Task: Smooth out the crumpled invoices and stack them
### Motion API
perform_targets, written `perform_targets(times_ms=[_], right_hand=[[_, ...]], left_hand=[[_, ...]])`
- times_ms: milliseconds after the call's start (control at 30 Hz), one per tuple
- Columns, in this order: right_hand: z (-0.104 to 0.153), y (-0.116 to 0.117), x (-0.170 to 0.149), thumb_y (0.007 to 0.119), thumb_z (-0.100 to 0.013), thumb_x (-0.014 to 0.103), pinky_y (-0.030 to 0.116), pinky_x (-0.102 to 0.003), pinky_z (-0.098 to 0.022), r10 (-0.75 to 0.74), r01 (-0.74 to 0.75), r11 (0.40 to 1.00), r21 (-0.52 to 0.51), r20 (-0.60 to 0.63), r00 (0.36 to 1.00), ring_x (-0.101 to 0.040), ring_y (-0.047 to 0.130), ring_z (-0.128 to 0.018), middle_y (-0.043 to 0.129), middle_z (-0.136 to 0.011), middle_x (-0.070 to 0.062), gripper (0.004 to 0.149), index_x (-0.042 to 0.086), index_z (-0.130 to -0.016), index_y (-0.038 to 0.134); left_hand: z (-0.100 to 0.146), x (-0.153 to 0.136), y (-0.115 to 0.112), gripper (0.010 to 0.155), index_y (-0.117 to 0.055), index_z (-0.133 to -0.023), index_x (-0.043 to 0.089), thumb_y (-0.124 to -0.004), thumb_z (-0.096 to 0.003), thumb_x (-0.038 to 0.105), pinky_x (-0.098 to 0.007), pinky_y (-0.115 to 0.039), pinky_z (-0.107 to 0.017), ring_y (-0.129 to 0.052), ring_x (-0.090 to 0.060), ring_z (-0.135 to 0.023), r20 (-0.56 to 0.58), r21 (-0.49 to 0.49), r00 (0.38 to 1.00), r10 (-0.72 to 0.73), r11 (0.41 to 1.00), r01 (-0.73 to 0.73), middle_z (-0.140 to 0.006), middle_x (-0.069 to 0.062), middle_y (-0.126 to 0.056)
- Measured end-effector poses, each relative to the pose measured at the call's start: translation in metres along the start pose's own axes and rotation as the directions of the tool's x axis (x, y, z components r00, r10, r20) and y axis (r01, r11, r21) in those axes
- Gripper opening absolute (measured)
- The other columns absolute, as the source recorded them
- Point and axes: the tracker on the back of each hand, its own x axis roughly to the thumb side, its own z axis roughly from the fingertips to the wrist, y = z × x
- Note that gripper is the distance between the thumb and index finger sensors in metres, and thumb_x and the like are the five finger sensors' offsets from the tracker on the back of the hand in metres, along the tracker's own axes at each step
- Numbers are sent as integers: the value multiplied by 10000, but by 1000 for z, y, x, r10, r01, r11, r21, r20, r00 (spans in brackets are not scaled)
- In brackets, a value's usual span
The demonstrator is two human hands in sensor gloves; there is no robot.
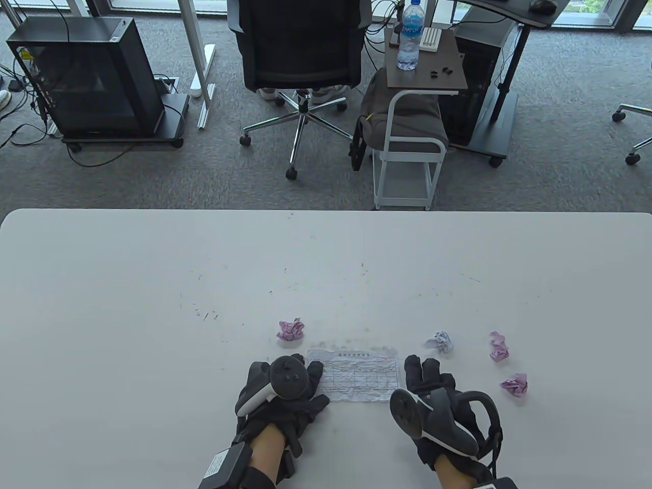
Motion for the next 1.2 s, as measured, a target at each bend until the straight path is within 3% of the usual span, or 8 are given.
perform_targets(times_ms=[100,200,300,433,700,933,1100,1200], right_hand=[[23,-6,1,746,-495,551,807,-548,-468,-9,9,1000,-1,20,1000,-484,718,-820,519,-1038,-302,781,124,-1053,405],[37,-6,5,740,-495,574,781,-591,-486,-52,52,999,12,34,998,-535,670,-845,474,-1055,-330,805,127,-1063,386],[41,-2,9,740,-492,579,748,-624,-506,-48,47,999,26,62,997,-556,625,-865,438,-1067,-335,815,133,-1066,374],[38,5,11,733,-496,584,708,-652,-531,-27,21,997,68,92,995,-560,579,-886,405,-1075,-329,818,137,-1068,355],[39,7,-1,740,-504,573,723,-647,-525,-142,132,986,101,102,985,-553,593,-883,417,-1071,-334,806,134,-1068,367],[36,11,-6,741,-511,559,722,-637,-528,-212,197,970,145,97,972,-541,603,-878,425,-1066,-334,789,124,-1065,385],[35,12,-4,739,-516,549,727,-628,-529,-224,202,962,181,112,968,-538,605,-878,421,-1065,-335,778,121,-1064,390],[35,14,-4,740,-517,542,732,-614,-531,-246,221,956,192,118,962,-527,620,-872,433,-1061,-332,769,119,-1061,398]], left_hand=[[3,-5,5,679,-323,-1143,164,-686,-611,379,-627,-242,-671,-82,-549,-984,-14,46,1000,22,999,-22,-1075,-179,-8],[5,-10,10,765,-133,-1097,240,-701,-606,388,-635,-292,-683,-130,-560,-995,-69,119,998,4,993,4,-1023,-144,102],[2,-14,17,763,-121,-1085,248,-701,-606,376,-637,-322,-679,-170,-569,-993,-114,110,993,-34,993,46,-1015,-143,107],[-10,-20,32,709,-170,-1085,261,-685,-603,330,-654,-415,-679,-263,-553,-1005,-138,170,979,-148,971,171,-1028,-124,74],[-50,-20,47,699,-144,-1060,302,-671,-601,282,-671,-373,-668,-246,-568,-1001,-155,92,970,-186,975,201,-1038,-75,67],[-60,-21,52,626,-312,-1103,245,-679,-598,283,-620,-398,-657,-277,-478,-978,-175,45,960,-220,972,231,-1104,-156,-212],[-41,-23,54,542,-480,-1093,201,-681,-590,211,-553,-542,-612,-480,-445,-917,-192,60,948,-255,961,271,-1081,-145,-376],[-19,-24,53,513,-579,-1070,152,-706,-572,161,-543,-650,-557,-655,-466,-819,-210,73,943,-259,958,279,-1035,-211,-501]])
